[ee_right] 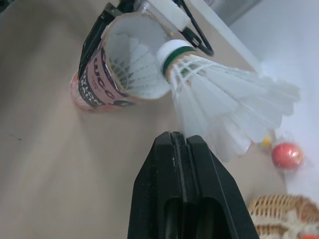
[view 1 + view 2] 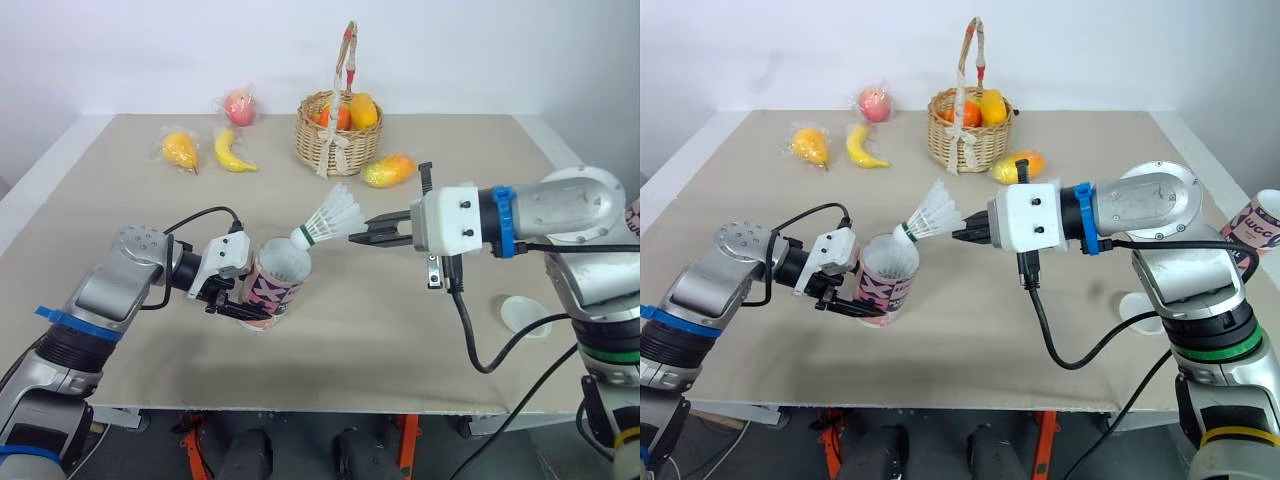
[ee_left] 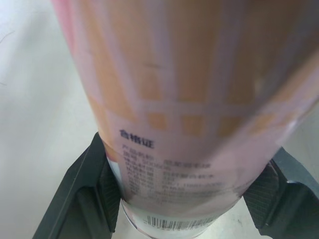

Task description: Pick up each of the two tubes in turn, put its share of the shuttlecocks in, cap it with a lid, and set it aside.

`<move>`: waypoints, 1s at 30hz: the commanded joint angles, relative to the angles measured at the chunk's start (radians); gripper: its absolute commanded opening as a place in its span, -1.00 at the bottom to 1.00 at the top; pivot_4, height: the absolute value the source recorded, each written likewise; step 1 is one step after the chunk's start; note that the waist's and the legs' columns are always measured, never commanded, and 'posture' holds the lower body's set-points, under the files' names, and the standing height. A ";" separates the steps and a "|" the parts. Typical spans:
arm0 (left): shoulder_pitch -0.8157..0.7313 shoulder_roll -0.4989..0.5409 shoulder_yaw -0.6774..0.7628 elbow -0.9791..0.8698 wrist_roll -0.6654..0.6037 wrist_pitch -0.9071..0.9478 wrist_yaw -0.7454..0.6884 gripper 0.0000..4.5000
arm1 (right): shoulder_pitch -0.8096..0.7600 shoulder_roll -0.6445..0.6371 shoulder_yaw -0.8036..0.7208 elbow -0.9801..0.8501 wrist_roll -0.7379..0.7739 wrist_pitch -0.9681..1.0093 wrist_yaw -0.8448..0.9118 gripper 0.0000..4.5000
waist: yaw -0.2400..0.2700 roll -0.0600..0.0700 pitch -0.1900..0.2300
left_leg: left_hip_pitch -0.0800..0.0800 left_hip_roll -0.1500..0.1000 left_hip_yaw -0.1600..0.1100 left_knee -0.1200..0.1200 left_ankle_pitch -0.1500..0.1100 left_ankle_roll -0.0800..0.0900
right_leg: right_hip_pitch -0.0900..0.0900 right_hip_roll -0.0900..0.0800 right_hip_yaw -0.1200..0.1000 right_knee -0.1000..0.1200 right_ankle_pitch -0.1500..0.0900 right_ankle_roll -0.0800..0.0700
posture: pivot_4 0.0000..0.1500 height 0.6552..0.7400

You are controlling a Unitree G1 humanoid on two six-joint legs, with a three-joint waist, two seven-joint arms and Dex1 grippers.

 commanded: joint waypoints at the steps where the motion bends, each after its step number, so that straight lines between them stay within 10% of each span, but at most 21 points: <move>1: 0.000 -0.006 -0.024 0.008 0.007 0.002 0.000 0.30 | -0.053 0.011 0.055 0.021 -0.092 -0.073 0.011 -0.99 | 0.000 0.000 0.000 | 0.000 0.000 0.000 0.000 0.000 0.000 | -0.001 0.000 0.000 0.000 0.000 0.000 | 1.00 1.00; 10: -0.004 -0.004 -0.021 -0.005 0.003 0.017 0.004 0.30 | -0.118 0.079 0.125 0.095 -0.173 -0.171 0.030 -0.99 | 0.001 0.000 0.000 | -0.002 -0.001 -0.002 0.000 0.000 0.000 | -0.001 0.000 -0.001 0.000 0.000 0.000 | 1.00 1.00; 19: -0.001 -0.006 -0.020 -0.010 0.001 0.023 0.009 0.30 | -0.126 0.112 0.003 0.052 0.122 0.068 0.096 0.68 | 0.001 0.000 0.000 | -0.002 0.000 -0.003 0.000 0.000 0.000 | -0.001 0.000 -0.002 0.000 0.000 -0.001 | 1.00 1.00; 30: -0.014 0.015 -0.012 0.013 0.013 -0.008 -0.003 0.30 | 0.091 0.068 -0.277 0.047 0.412 0.432 -0.097 0.68 | 0.003 -0.001 0.000 | -0.002 -0.001 -0.003 0.000 0.000 0.000 | -0.001 -0.001 -0.003 0.000 0.000 -0.001 | 1.00 1.00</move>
